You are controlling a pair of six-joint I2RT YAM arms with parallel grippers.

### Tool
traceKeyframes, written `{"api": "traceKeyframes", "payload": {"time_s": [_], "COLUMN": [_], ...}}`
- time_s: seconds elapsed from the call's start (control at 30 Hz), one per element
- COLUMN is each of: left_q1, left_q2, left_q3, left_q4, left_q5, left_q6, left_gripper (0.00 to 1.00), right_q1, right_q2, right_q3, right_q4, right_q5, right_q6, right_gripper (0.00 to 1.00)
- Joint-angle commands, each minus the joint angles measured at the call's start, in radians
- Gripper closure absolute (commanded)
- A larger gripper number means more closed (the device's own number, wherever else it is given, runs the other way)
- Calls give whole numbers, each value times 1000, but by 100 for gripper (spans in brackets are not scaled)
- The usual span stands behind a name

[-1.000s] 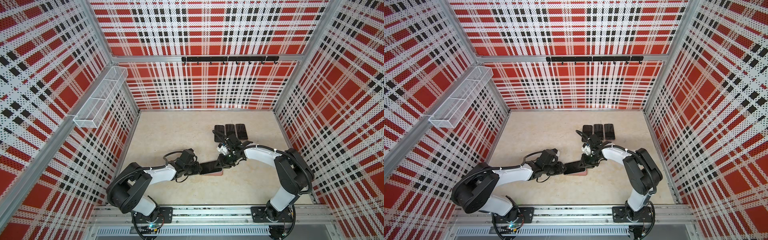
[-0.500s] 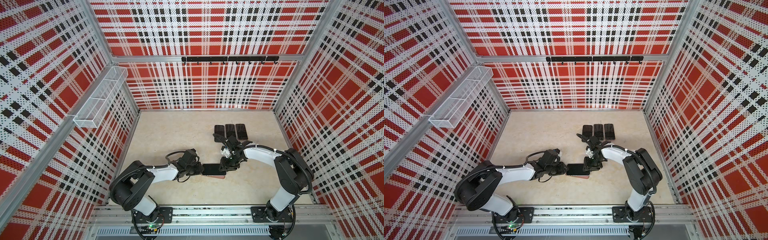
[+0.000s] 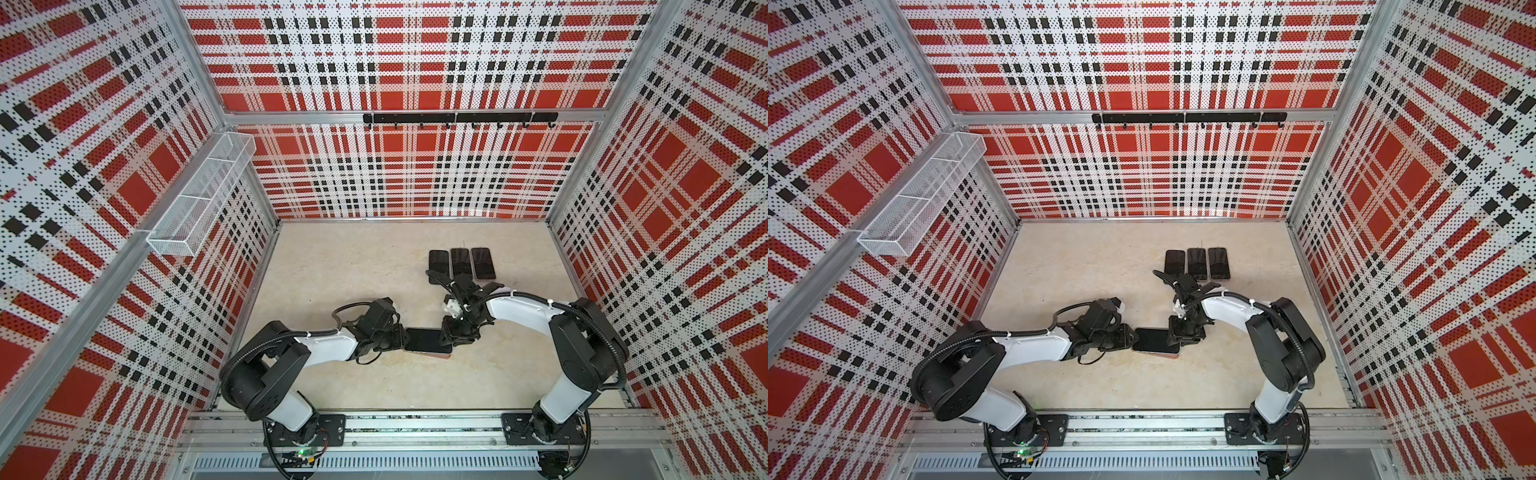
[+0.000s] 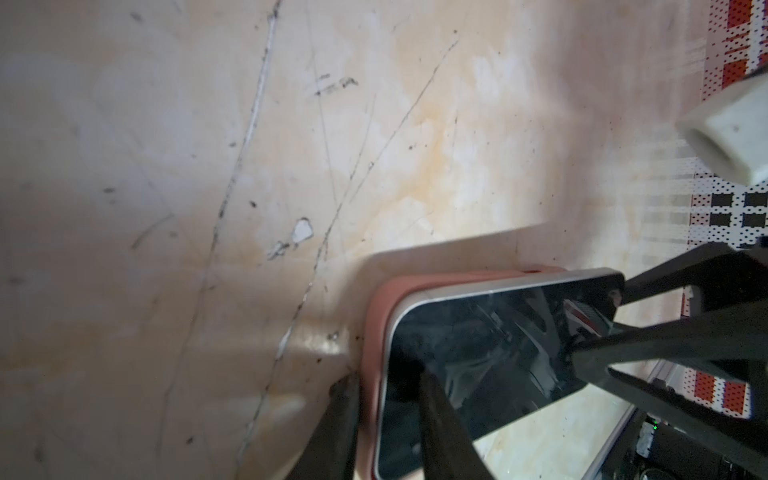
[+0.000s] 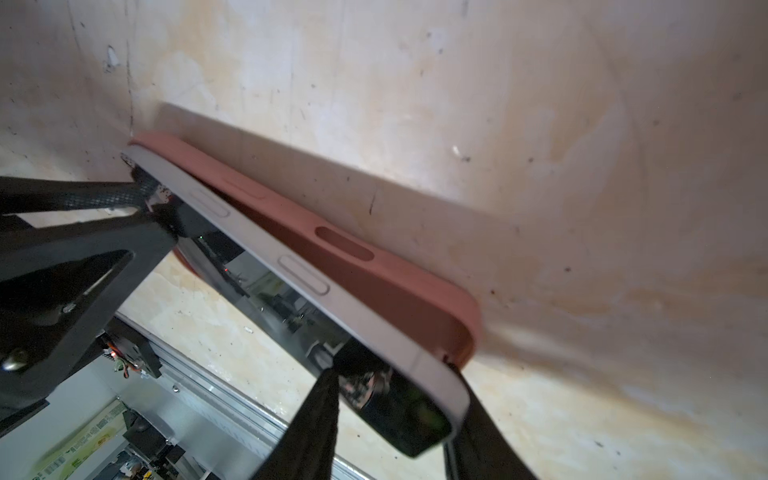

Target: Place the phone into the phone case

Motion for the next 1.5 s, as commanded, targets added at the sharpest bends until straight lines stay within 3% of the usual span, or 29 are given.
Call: {"api": "traceKeyframes", "payload": {"time_s": [0.0,0.3,0.5,0.97,1.17,1.47], "left_q1": [-40,-68,-83,-83,-86,-85], "left_q2": [30,-34,-82,5,15,18], "left_q3": [-20,-27,-61,-59,-55,-45], "left_q4": [-11,-62,-69,-18,-15,-14], "left_q5": [60,9,-58,-117,-114,-120], "left_q6": [-41,-72,-115,-118,-119,-113], "left_gripper": [71,74,77,83,84,84], "right_q1": [25,30,31,31,16,-19], "right_q2": [0,28,115,96,67,-96], "right_q3": [-31,32,161,259,230,9], "right_q4": [58,12,-89,-277,-292,-140], "right_q5": [-35,-20,20,188,232,148], "right_q6": [53,38,-42,-78,-89,-39], "right_gripper": [59,52,50,42,50,69]}}
